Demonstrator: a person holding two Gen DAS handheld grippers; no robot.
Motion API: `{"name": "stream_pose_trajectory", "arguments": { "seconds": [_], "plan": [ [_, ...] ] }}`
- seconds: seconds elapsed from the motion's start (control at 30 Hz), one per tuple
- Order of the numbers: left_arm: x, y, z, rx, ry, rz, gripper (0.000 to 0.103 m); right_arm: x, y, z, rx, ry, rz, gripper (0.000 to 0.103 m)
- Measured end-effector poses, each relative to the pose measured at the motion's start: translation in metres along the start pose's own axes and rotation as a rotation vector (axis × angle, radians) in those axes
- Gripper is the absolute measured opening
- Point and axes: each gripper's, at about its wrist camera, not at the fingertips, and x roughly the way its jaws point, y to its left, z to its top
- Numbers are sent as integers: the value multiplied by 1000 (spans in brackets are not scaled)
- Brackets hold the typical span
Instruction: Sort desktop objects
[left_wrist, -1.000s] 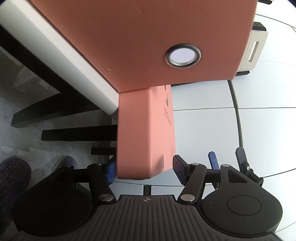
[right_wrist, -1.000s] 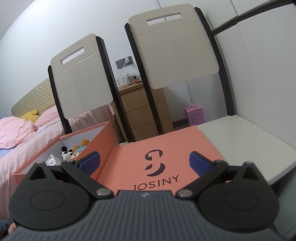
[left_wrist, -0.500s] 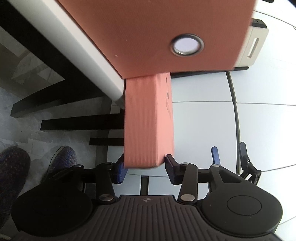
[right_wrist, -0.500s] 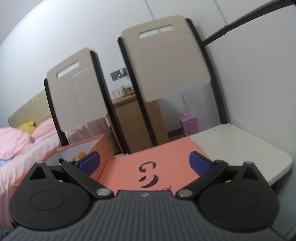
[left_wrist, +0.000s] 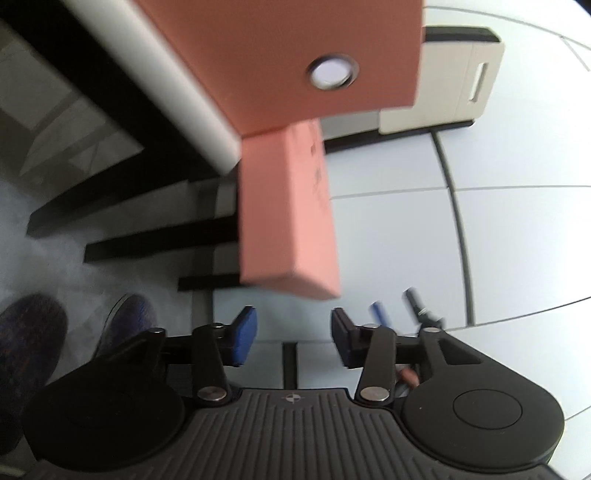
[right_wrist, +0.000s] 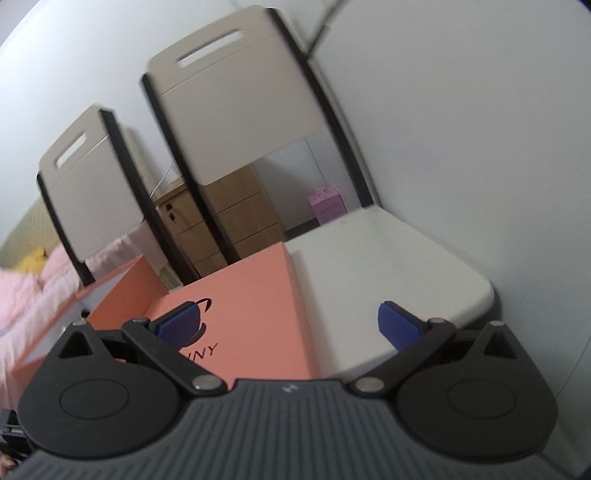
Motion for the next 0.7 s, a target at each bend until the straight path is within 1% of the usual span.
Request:
{"name": "stream_pose_trajectory", "arguments": {
  "seconds": [0.03, 0.1, 0.23, 0.3, 0.33, 0.4, 0.43, 0.6, 0.67, 0.7],
  "plan": [
    [3, 2, 3, -5, -17, 3, 72, 1, -6, -4, 19, 5, 5, 103],
    [7, 7, 9, -29, -37, 8, 72, 5, -13, -11, 34, 24, 15, 103],
    [18, 18, 21, -87, -50, 25, 72, 10, -22, -18, 51, 45, 27, 103],
    [25, 22, 25, -115, -45, 20, 71, 12, -25, -20, 58, 49, 29, 103],
    [27, 23, 27, -122, -37, 9, 69, 12, -27, -21, 63, 51, 30, 103],
    [30, 25, 28, -131, -29, -21, 50, 15, -29, -22, 73, 55, 33, 103],
    [30, 27, 28, -141, -31, -36, 44, 15, -30, -23, 77, 56, 35, 103],
    [22, 27, 20, -116, -48, -33, 44, 20, -34, -23, 70, 70, 59, 103],
    [17, 27, 14, -111, -44, -38, 43, 24, -36, -22, 75, 91, 79, 103],
    [14, 27, 9, -109, -40, -41, 43, 28, -36, -23, 77, 113, 102, 103]
  ]
}}
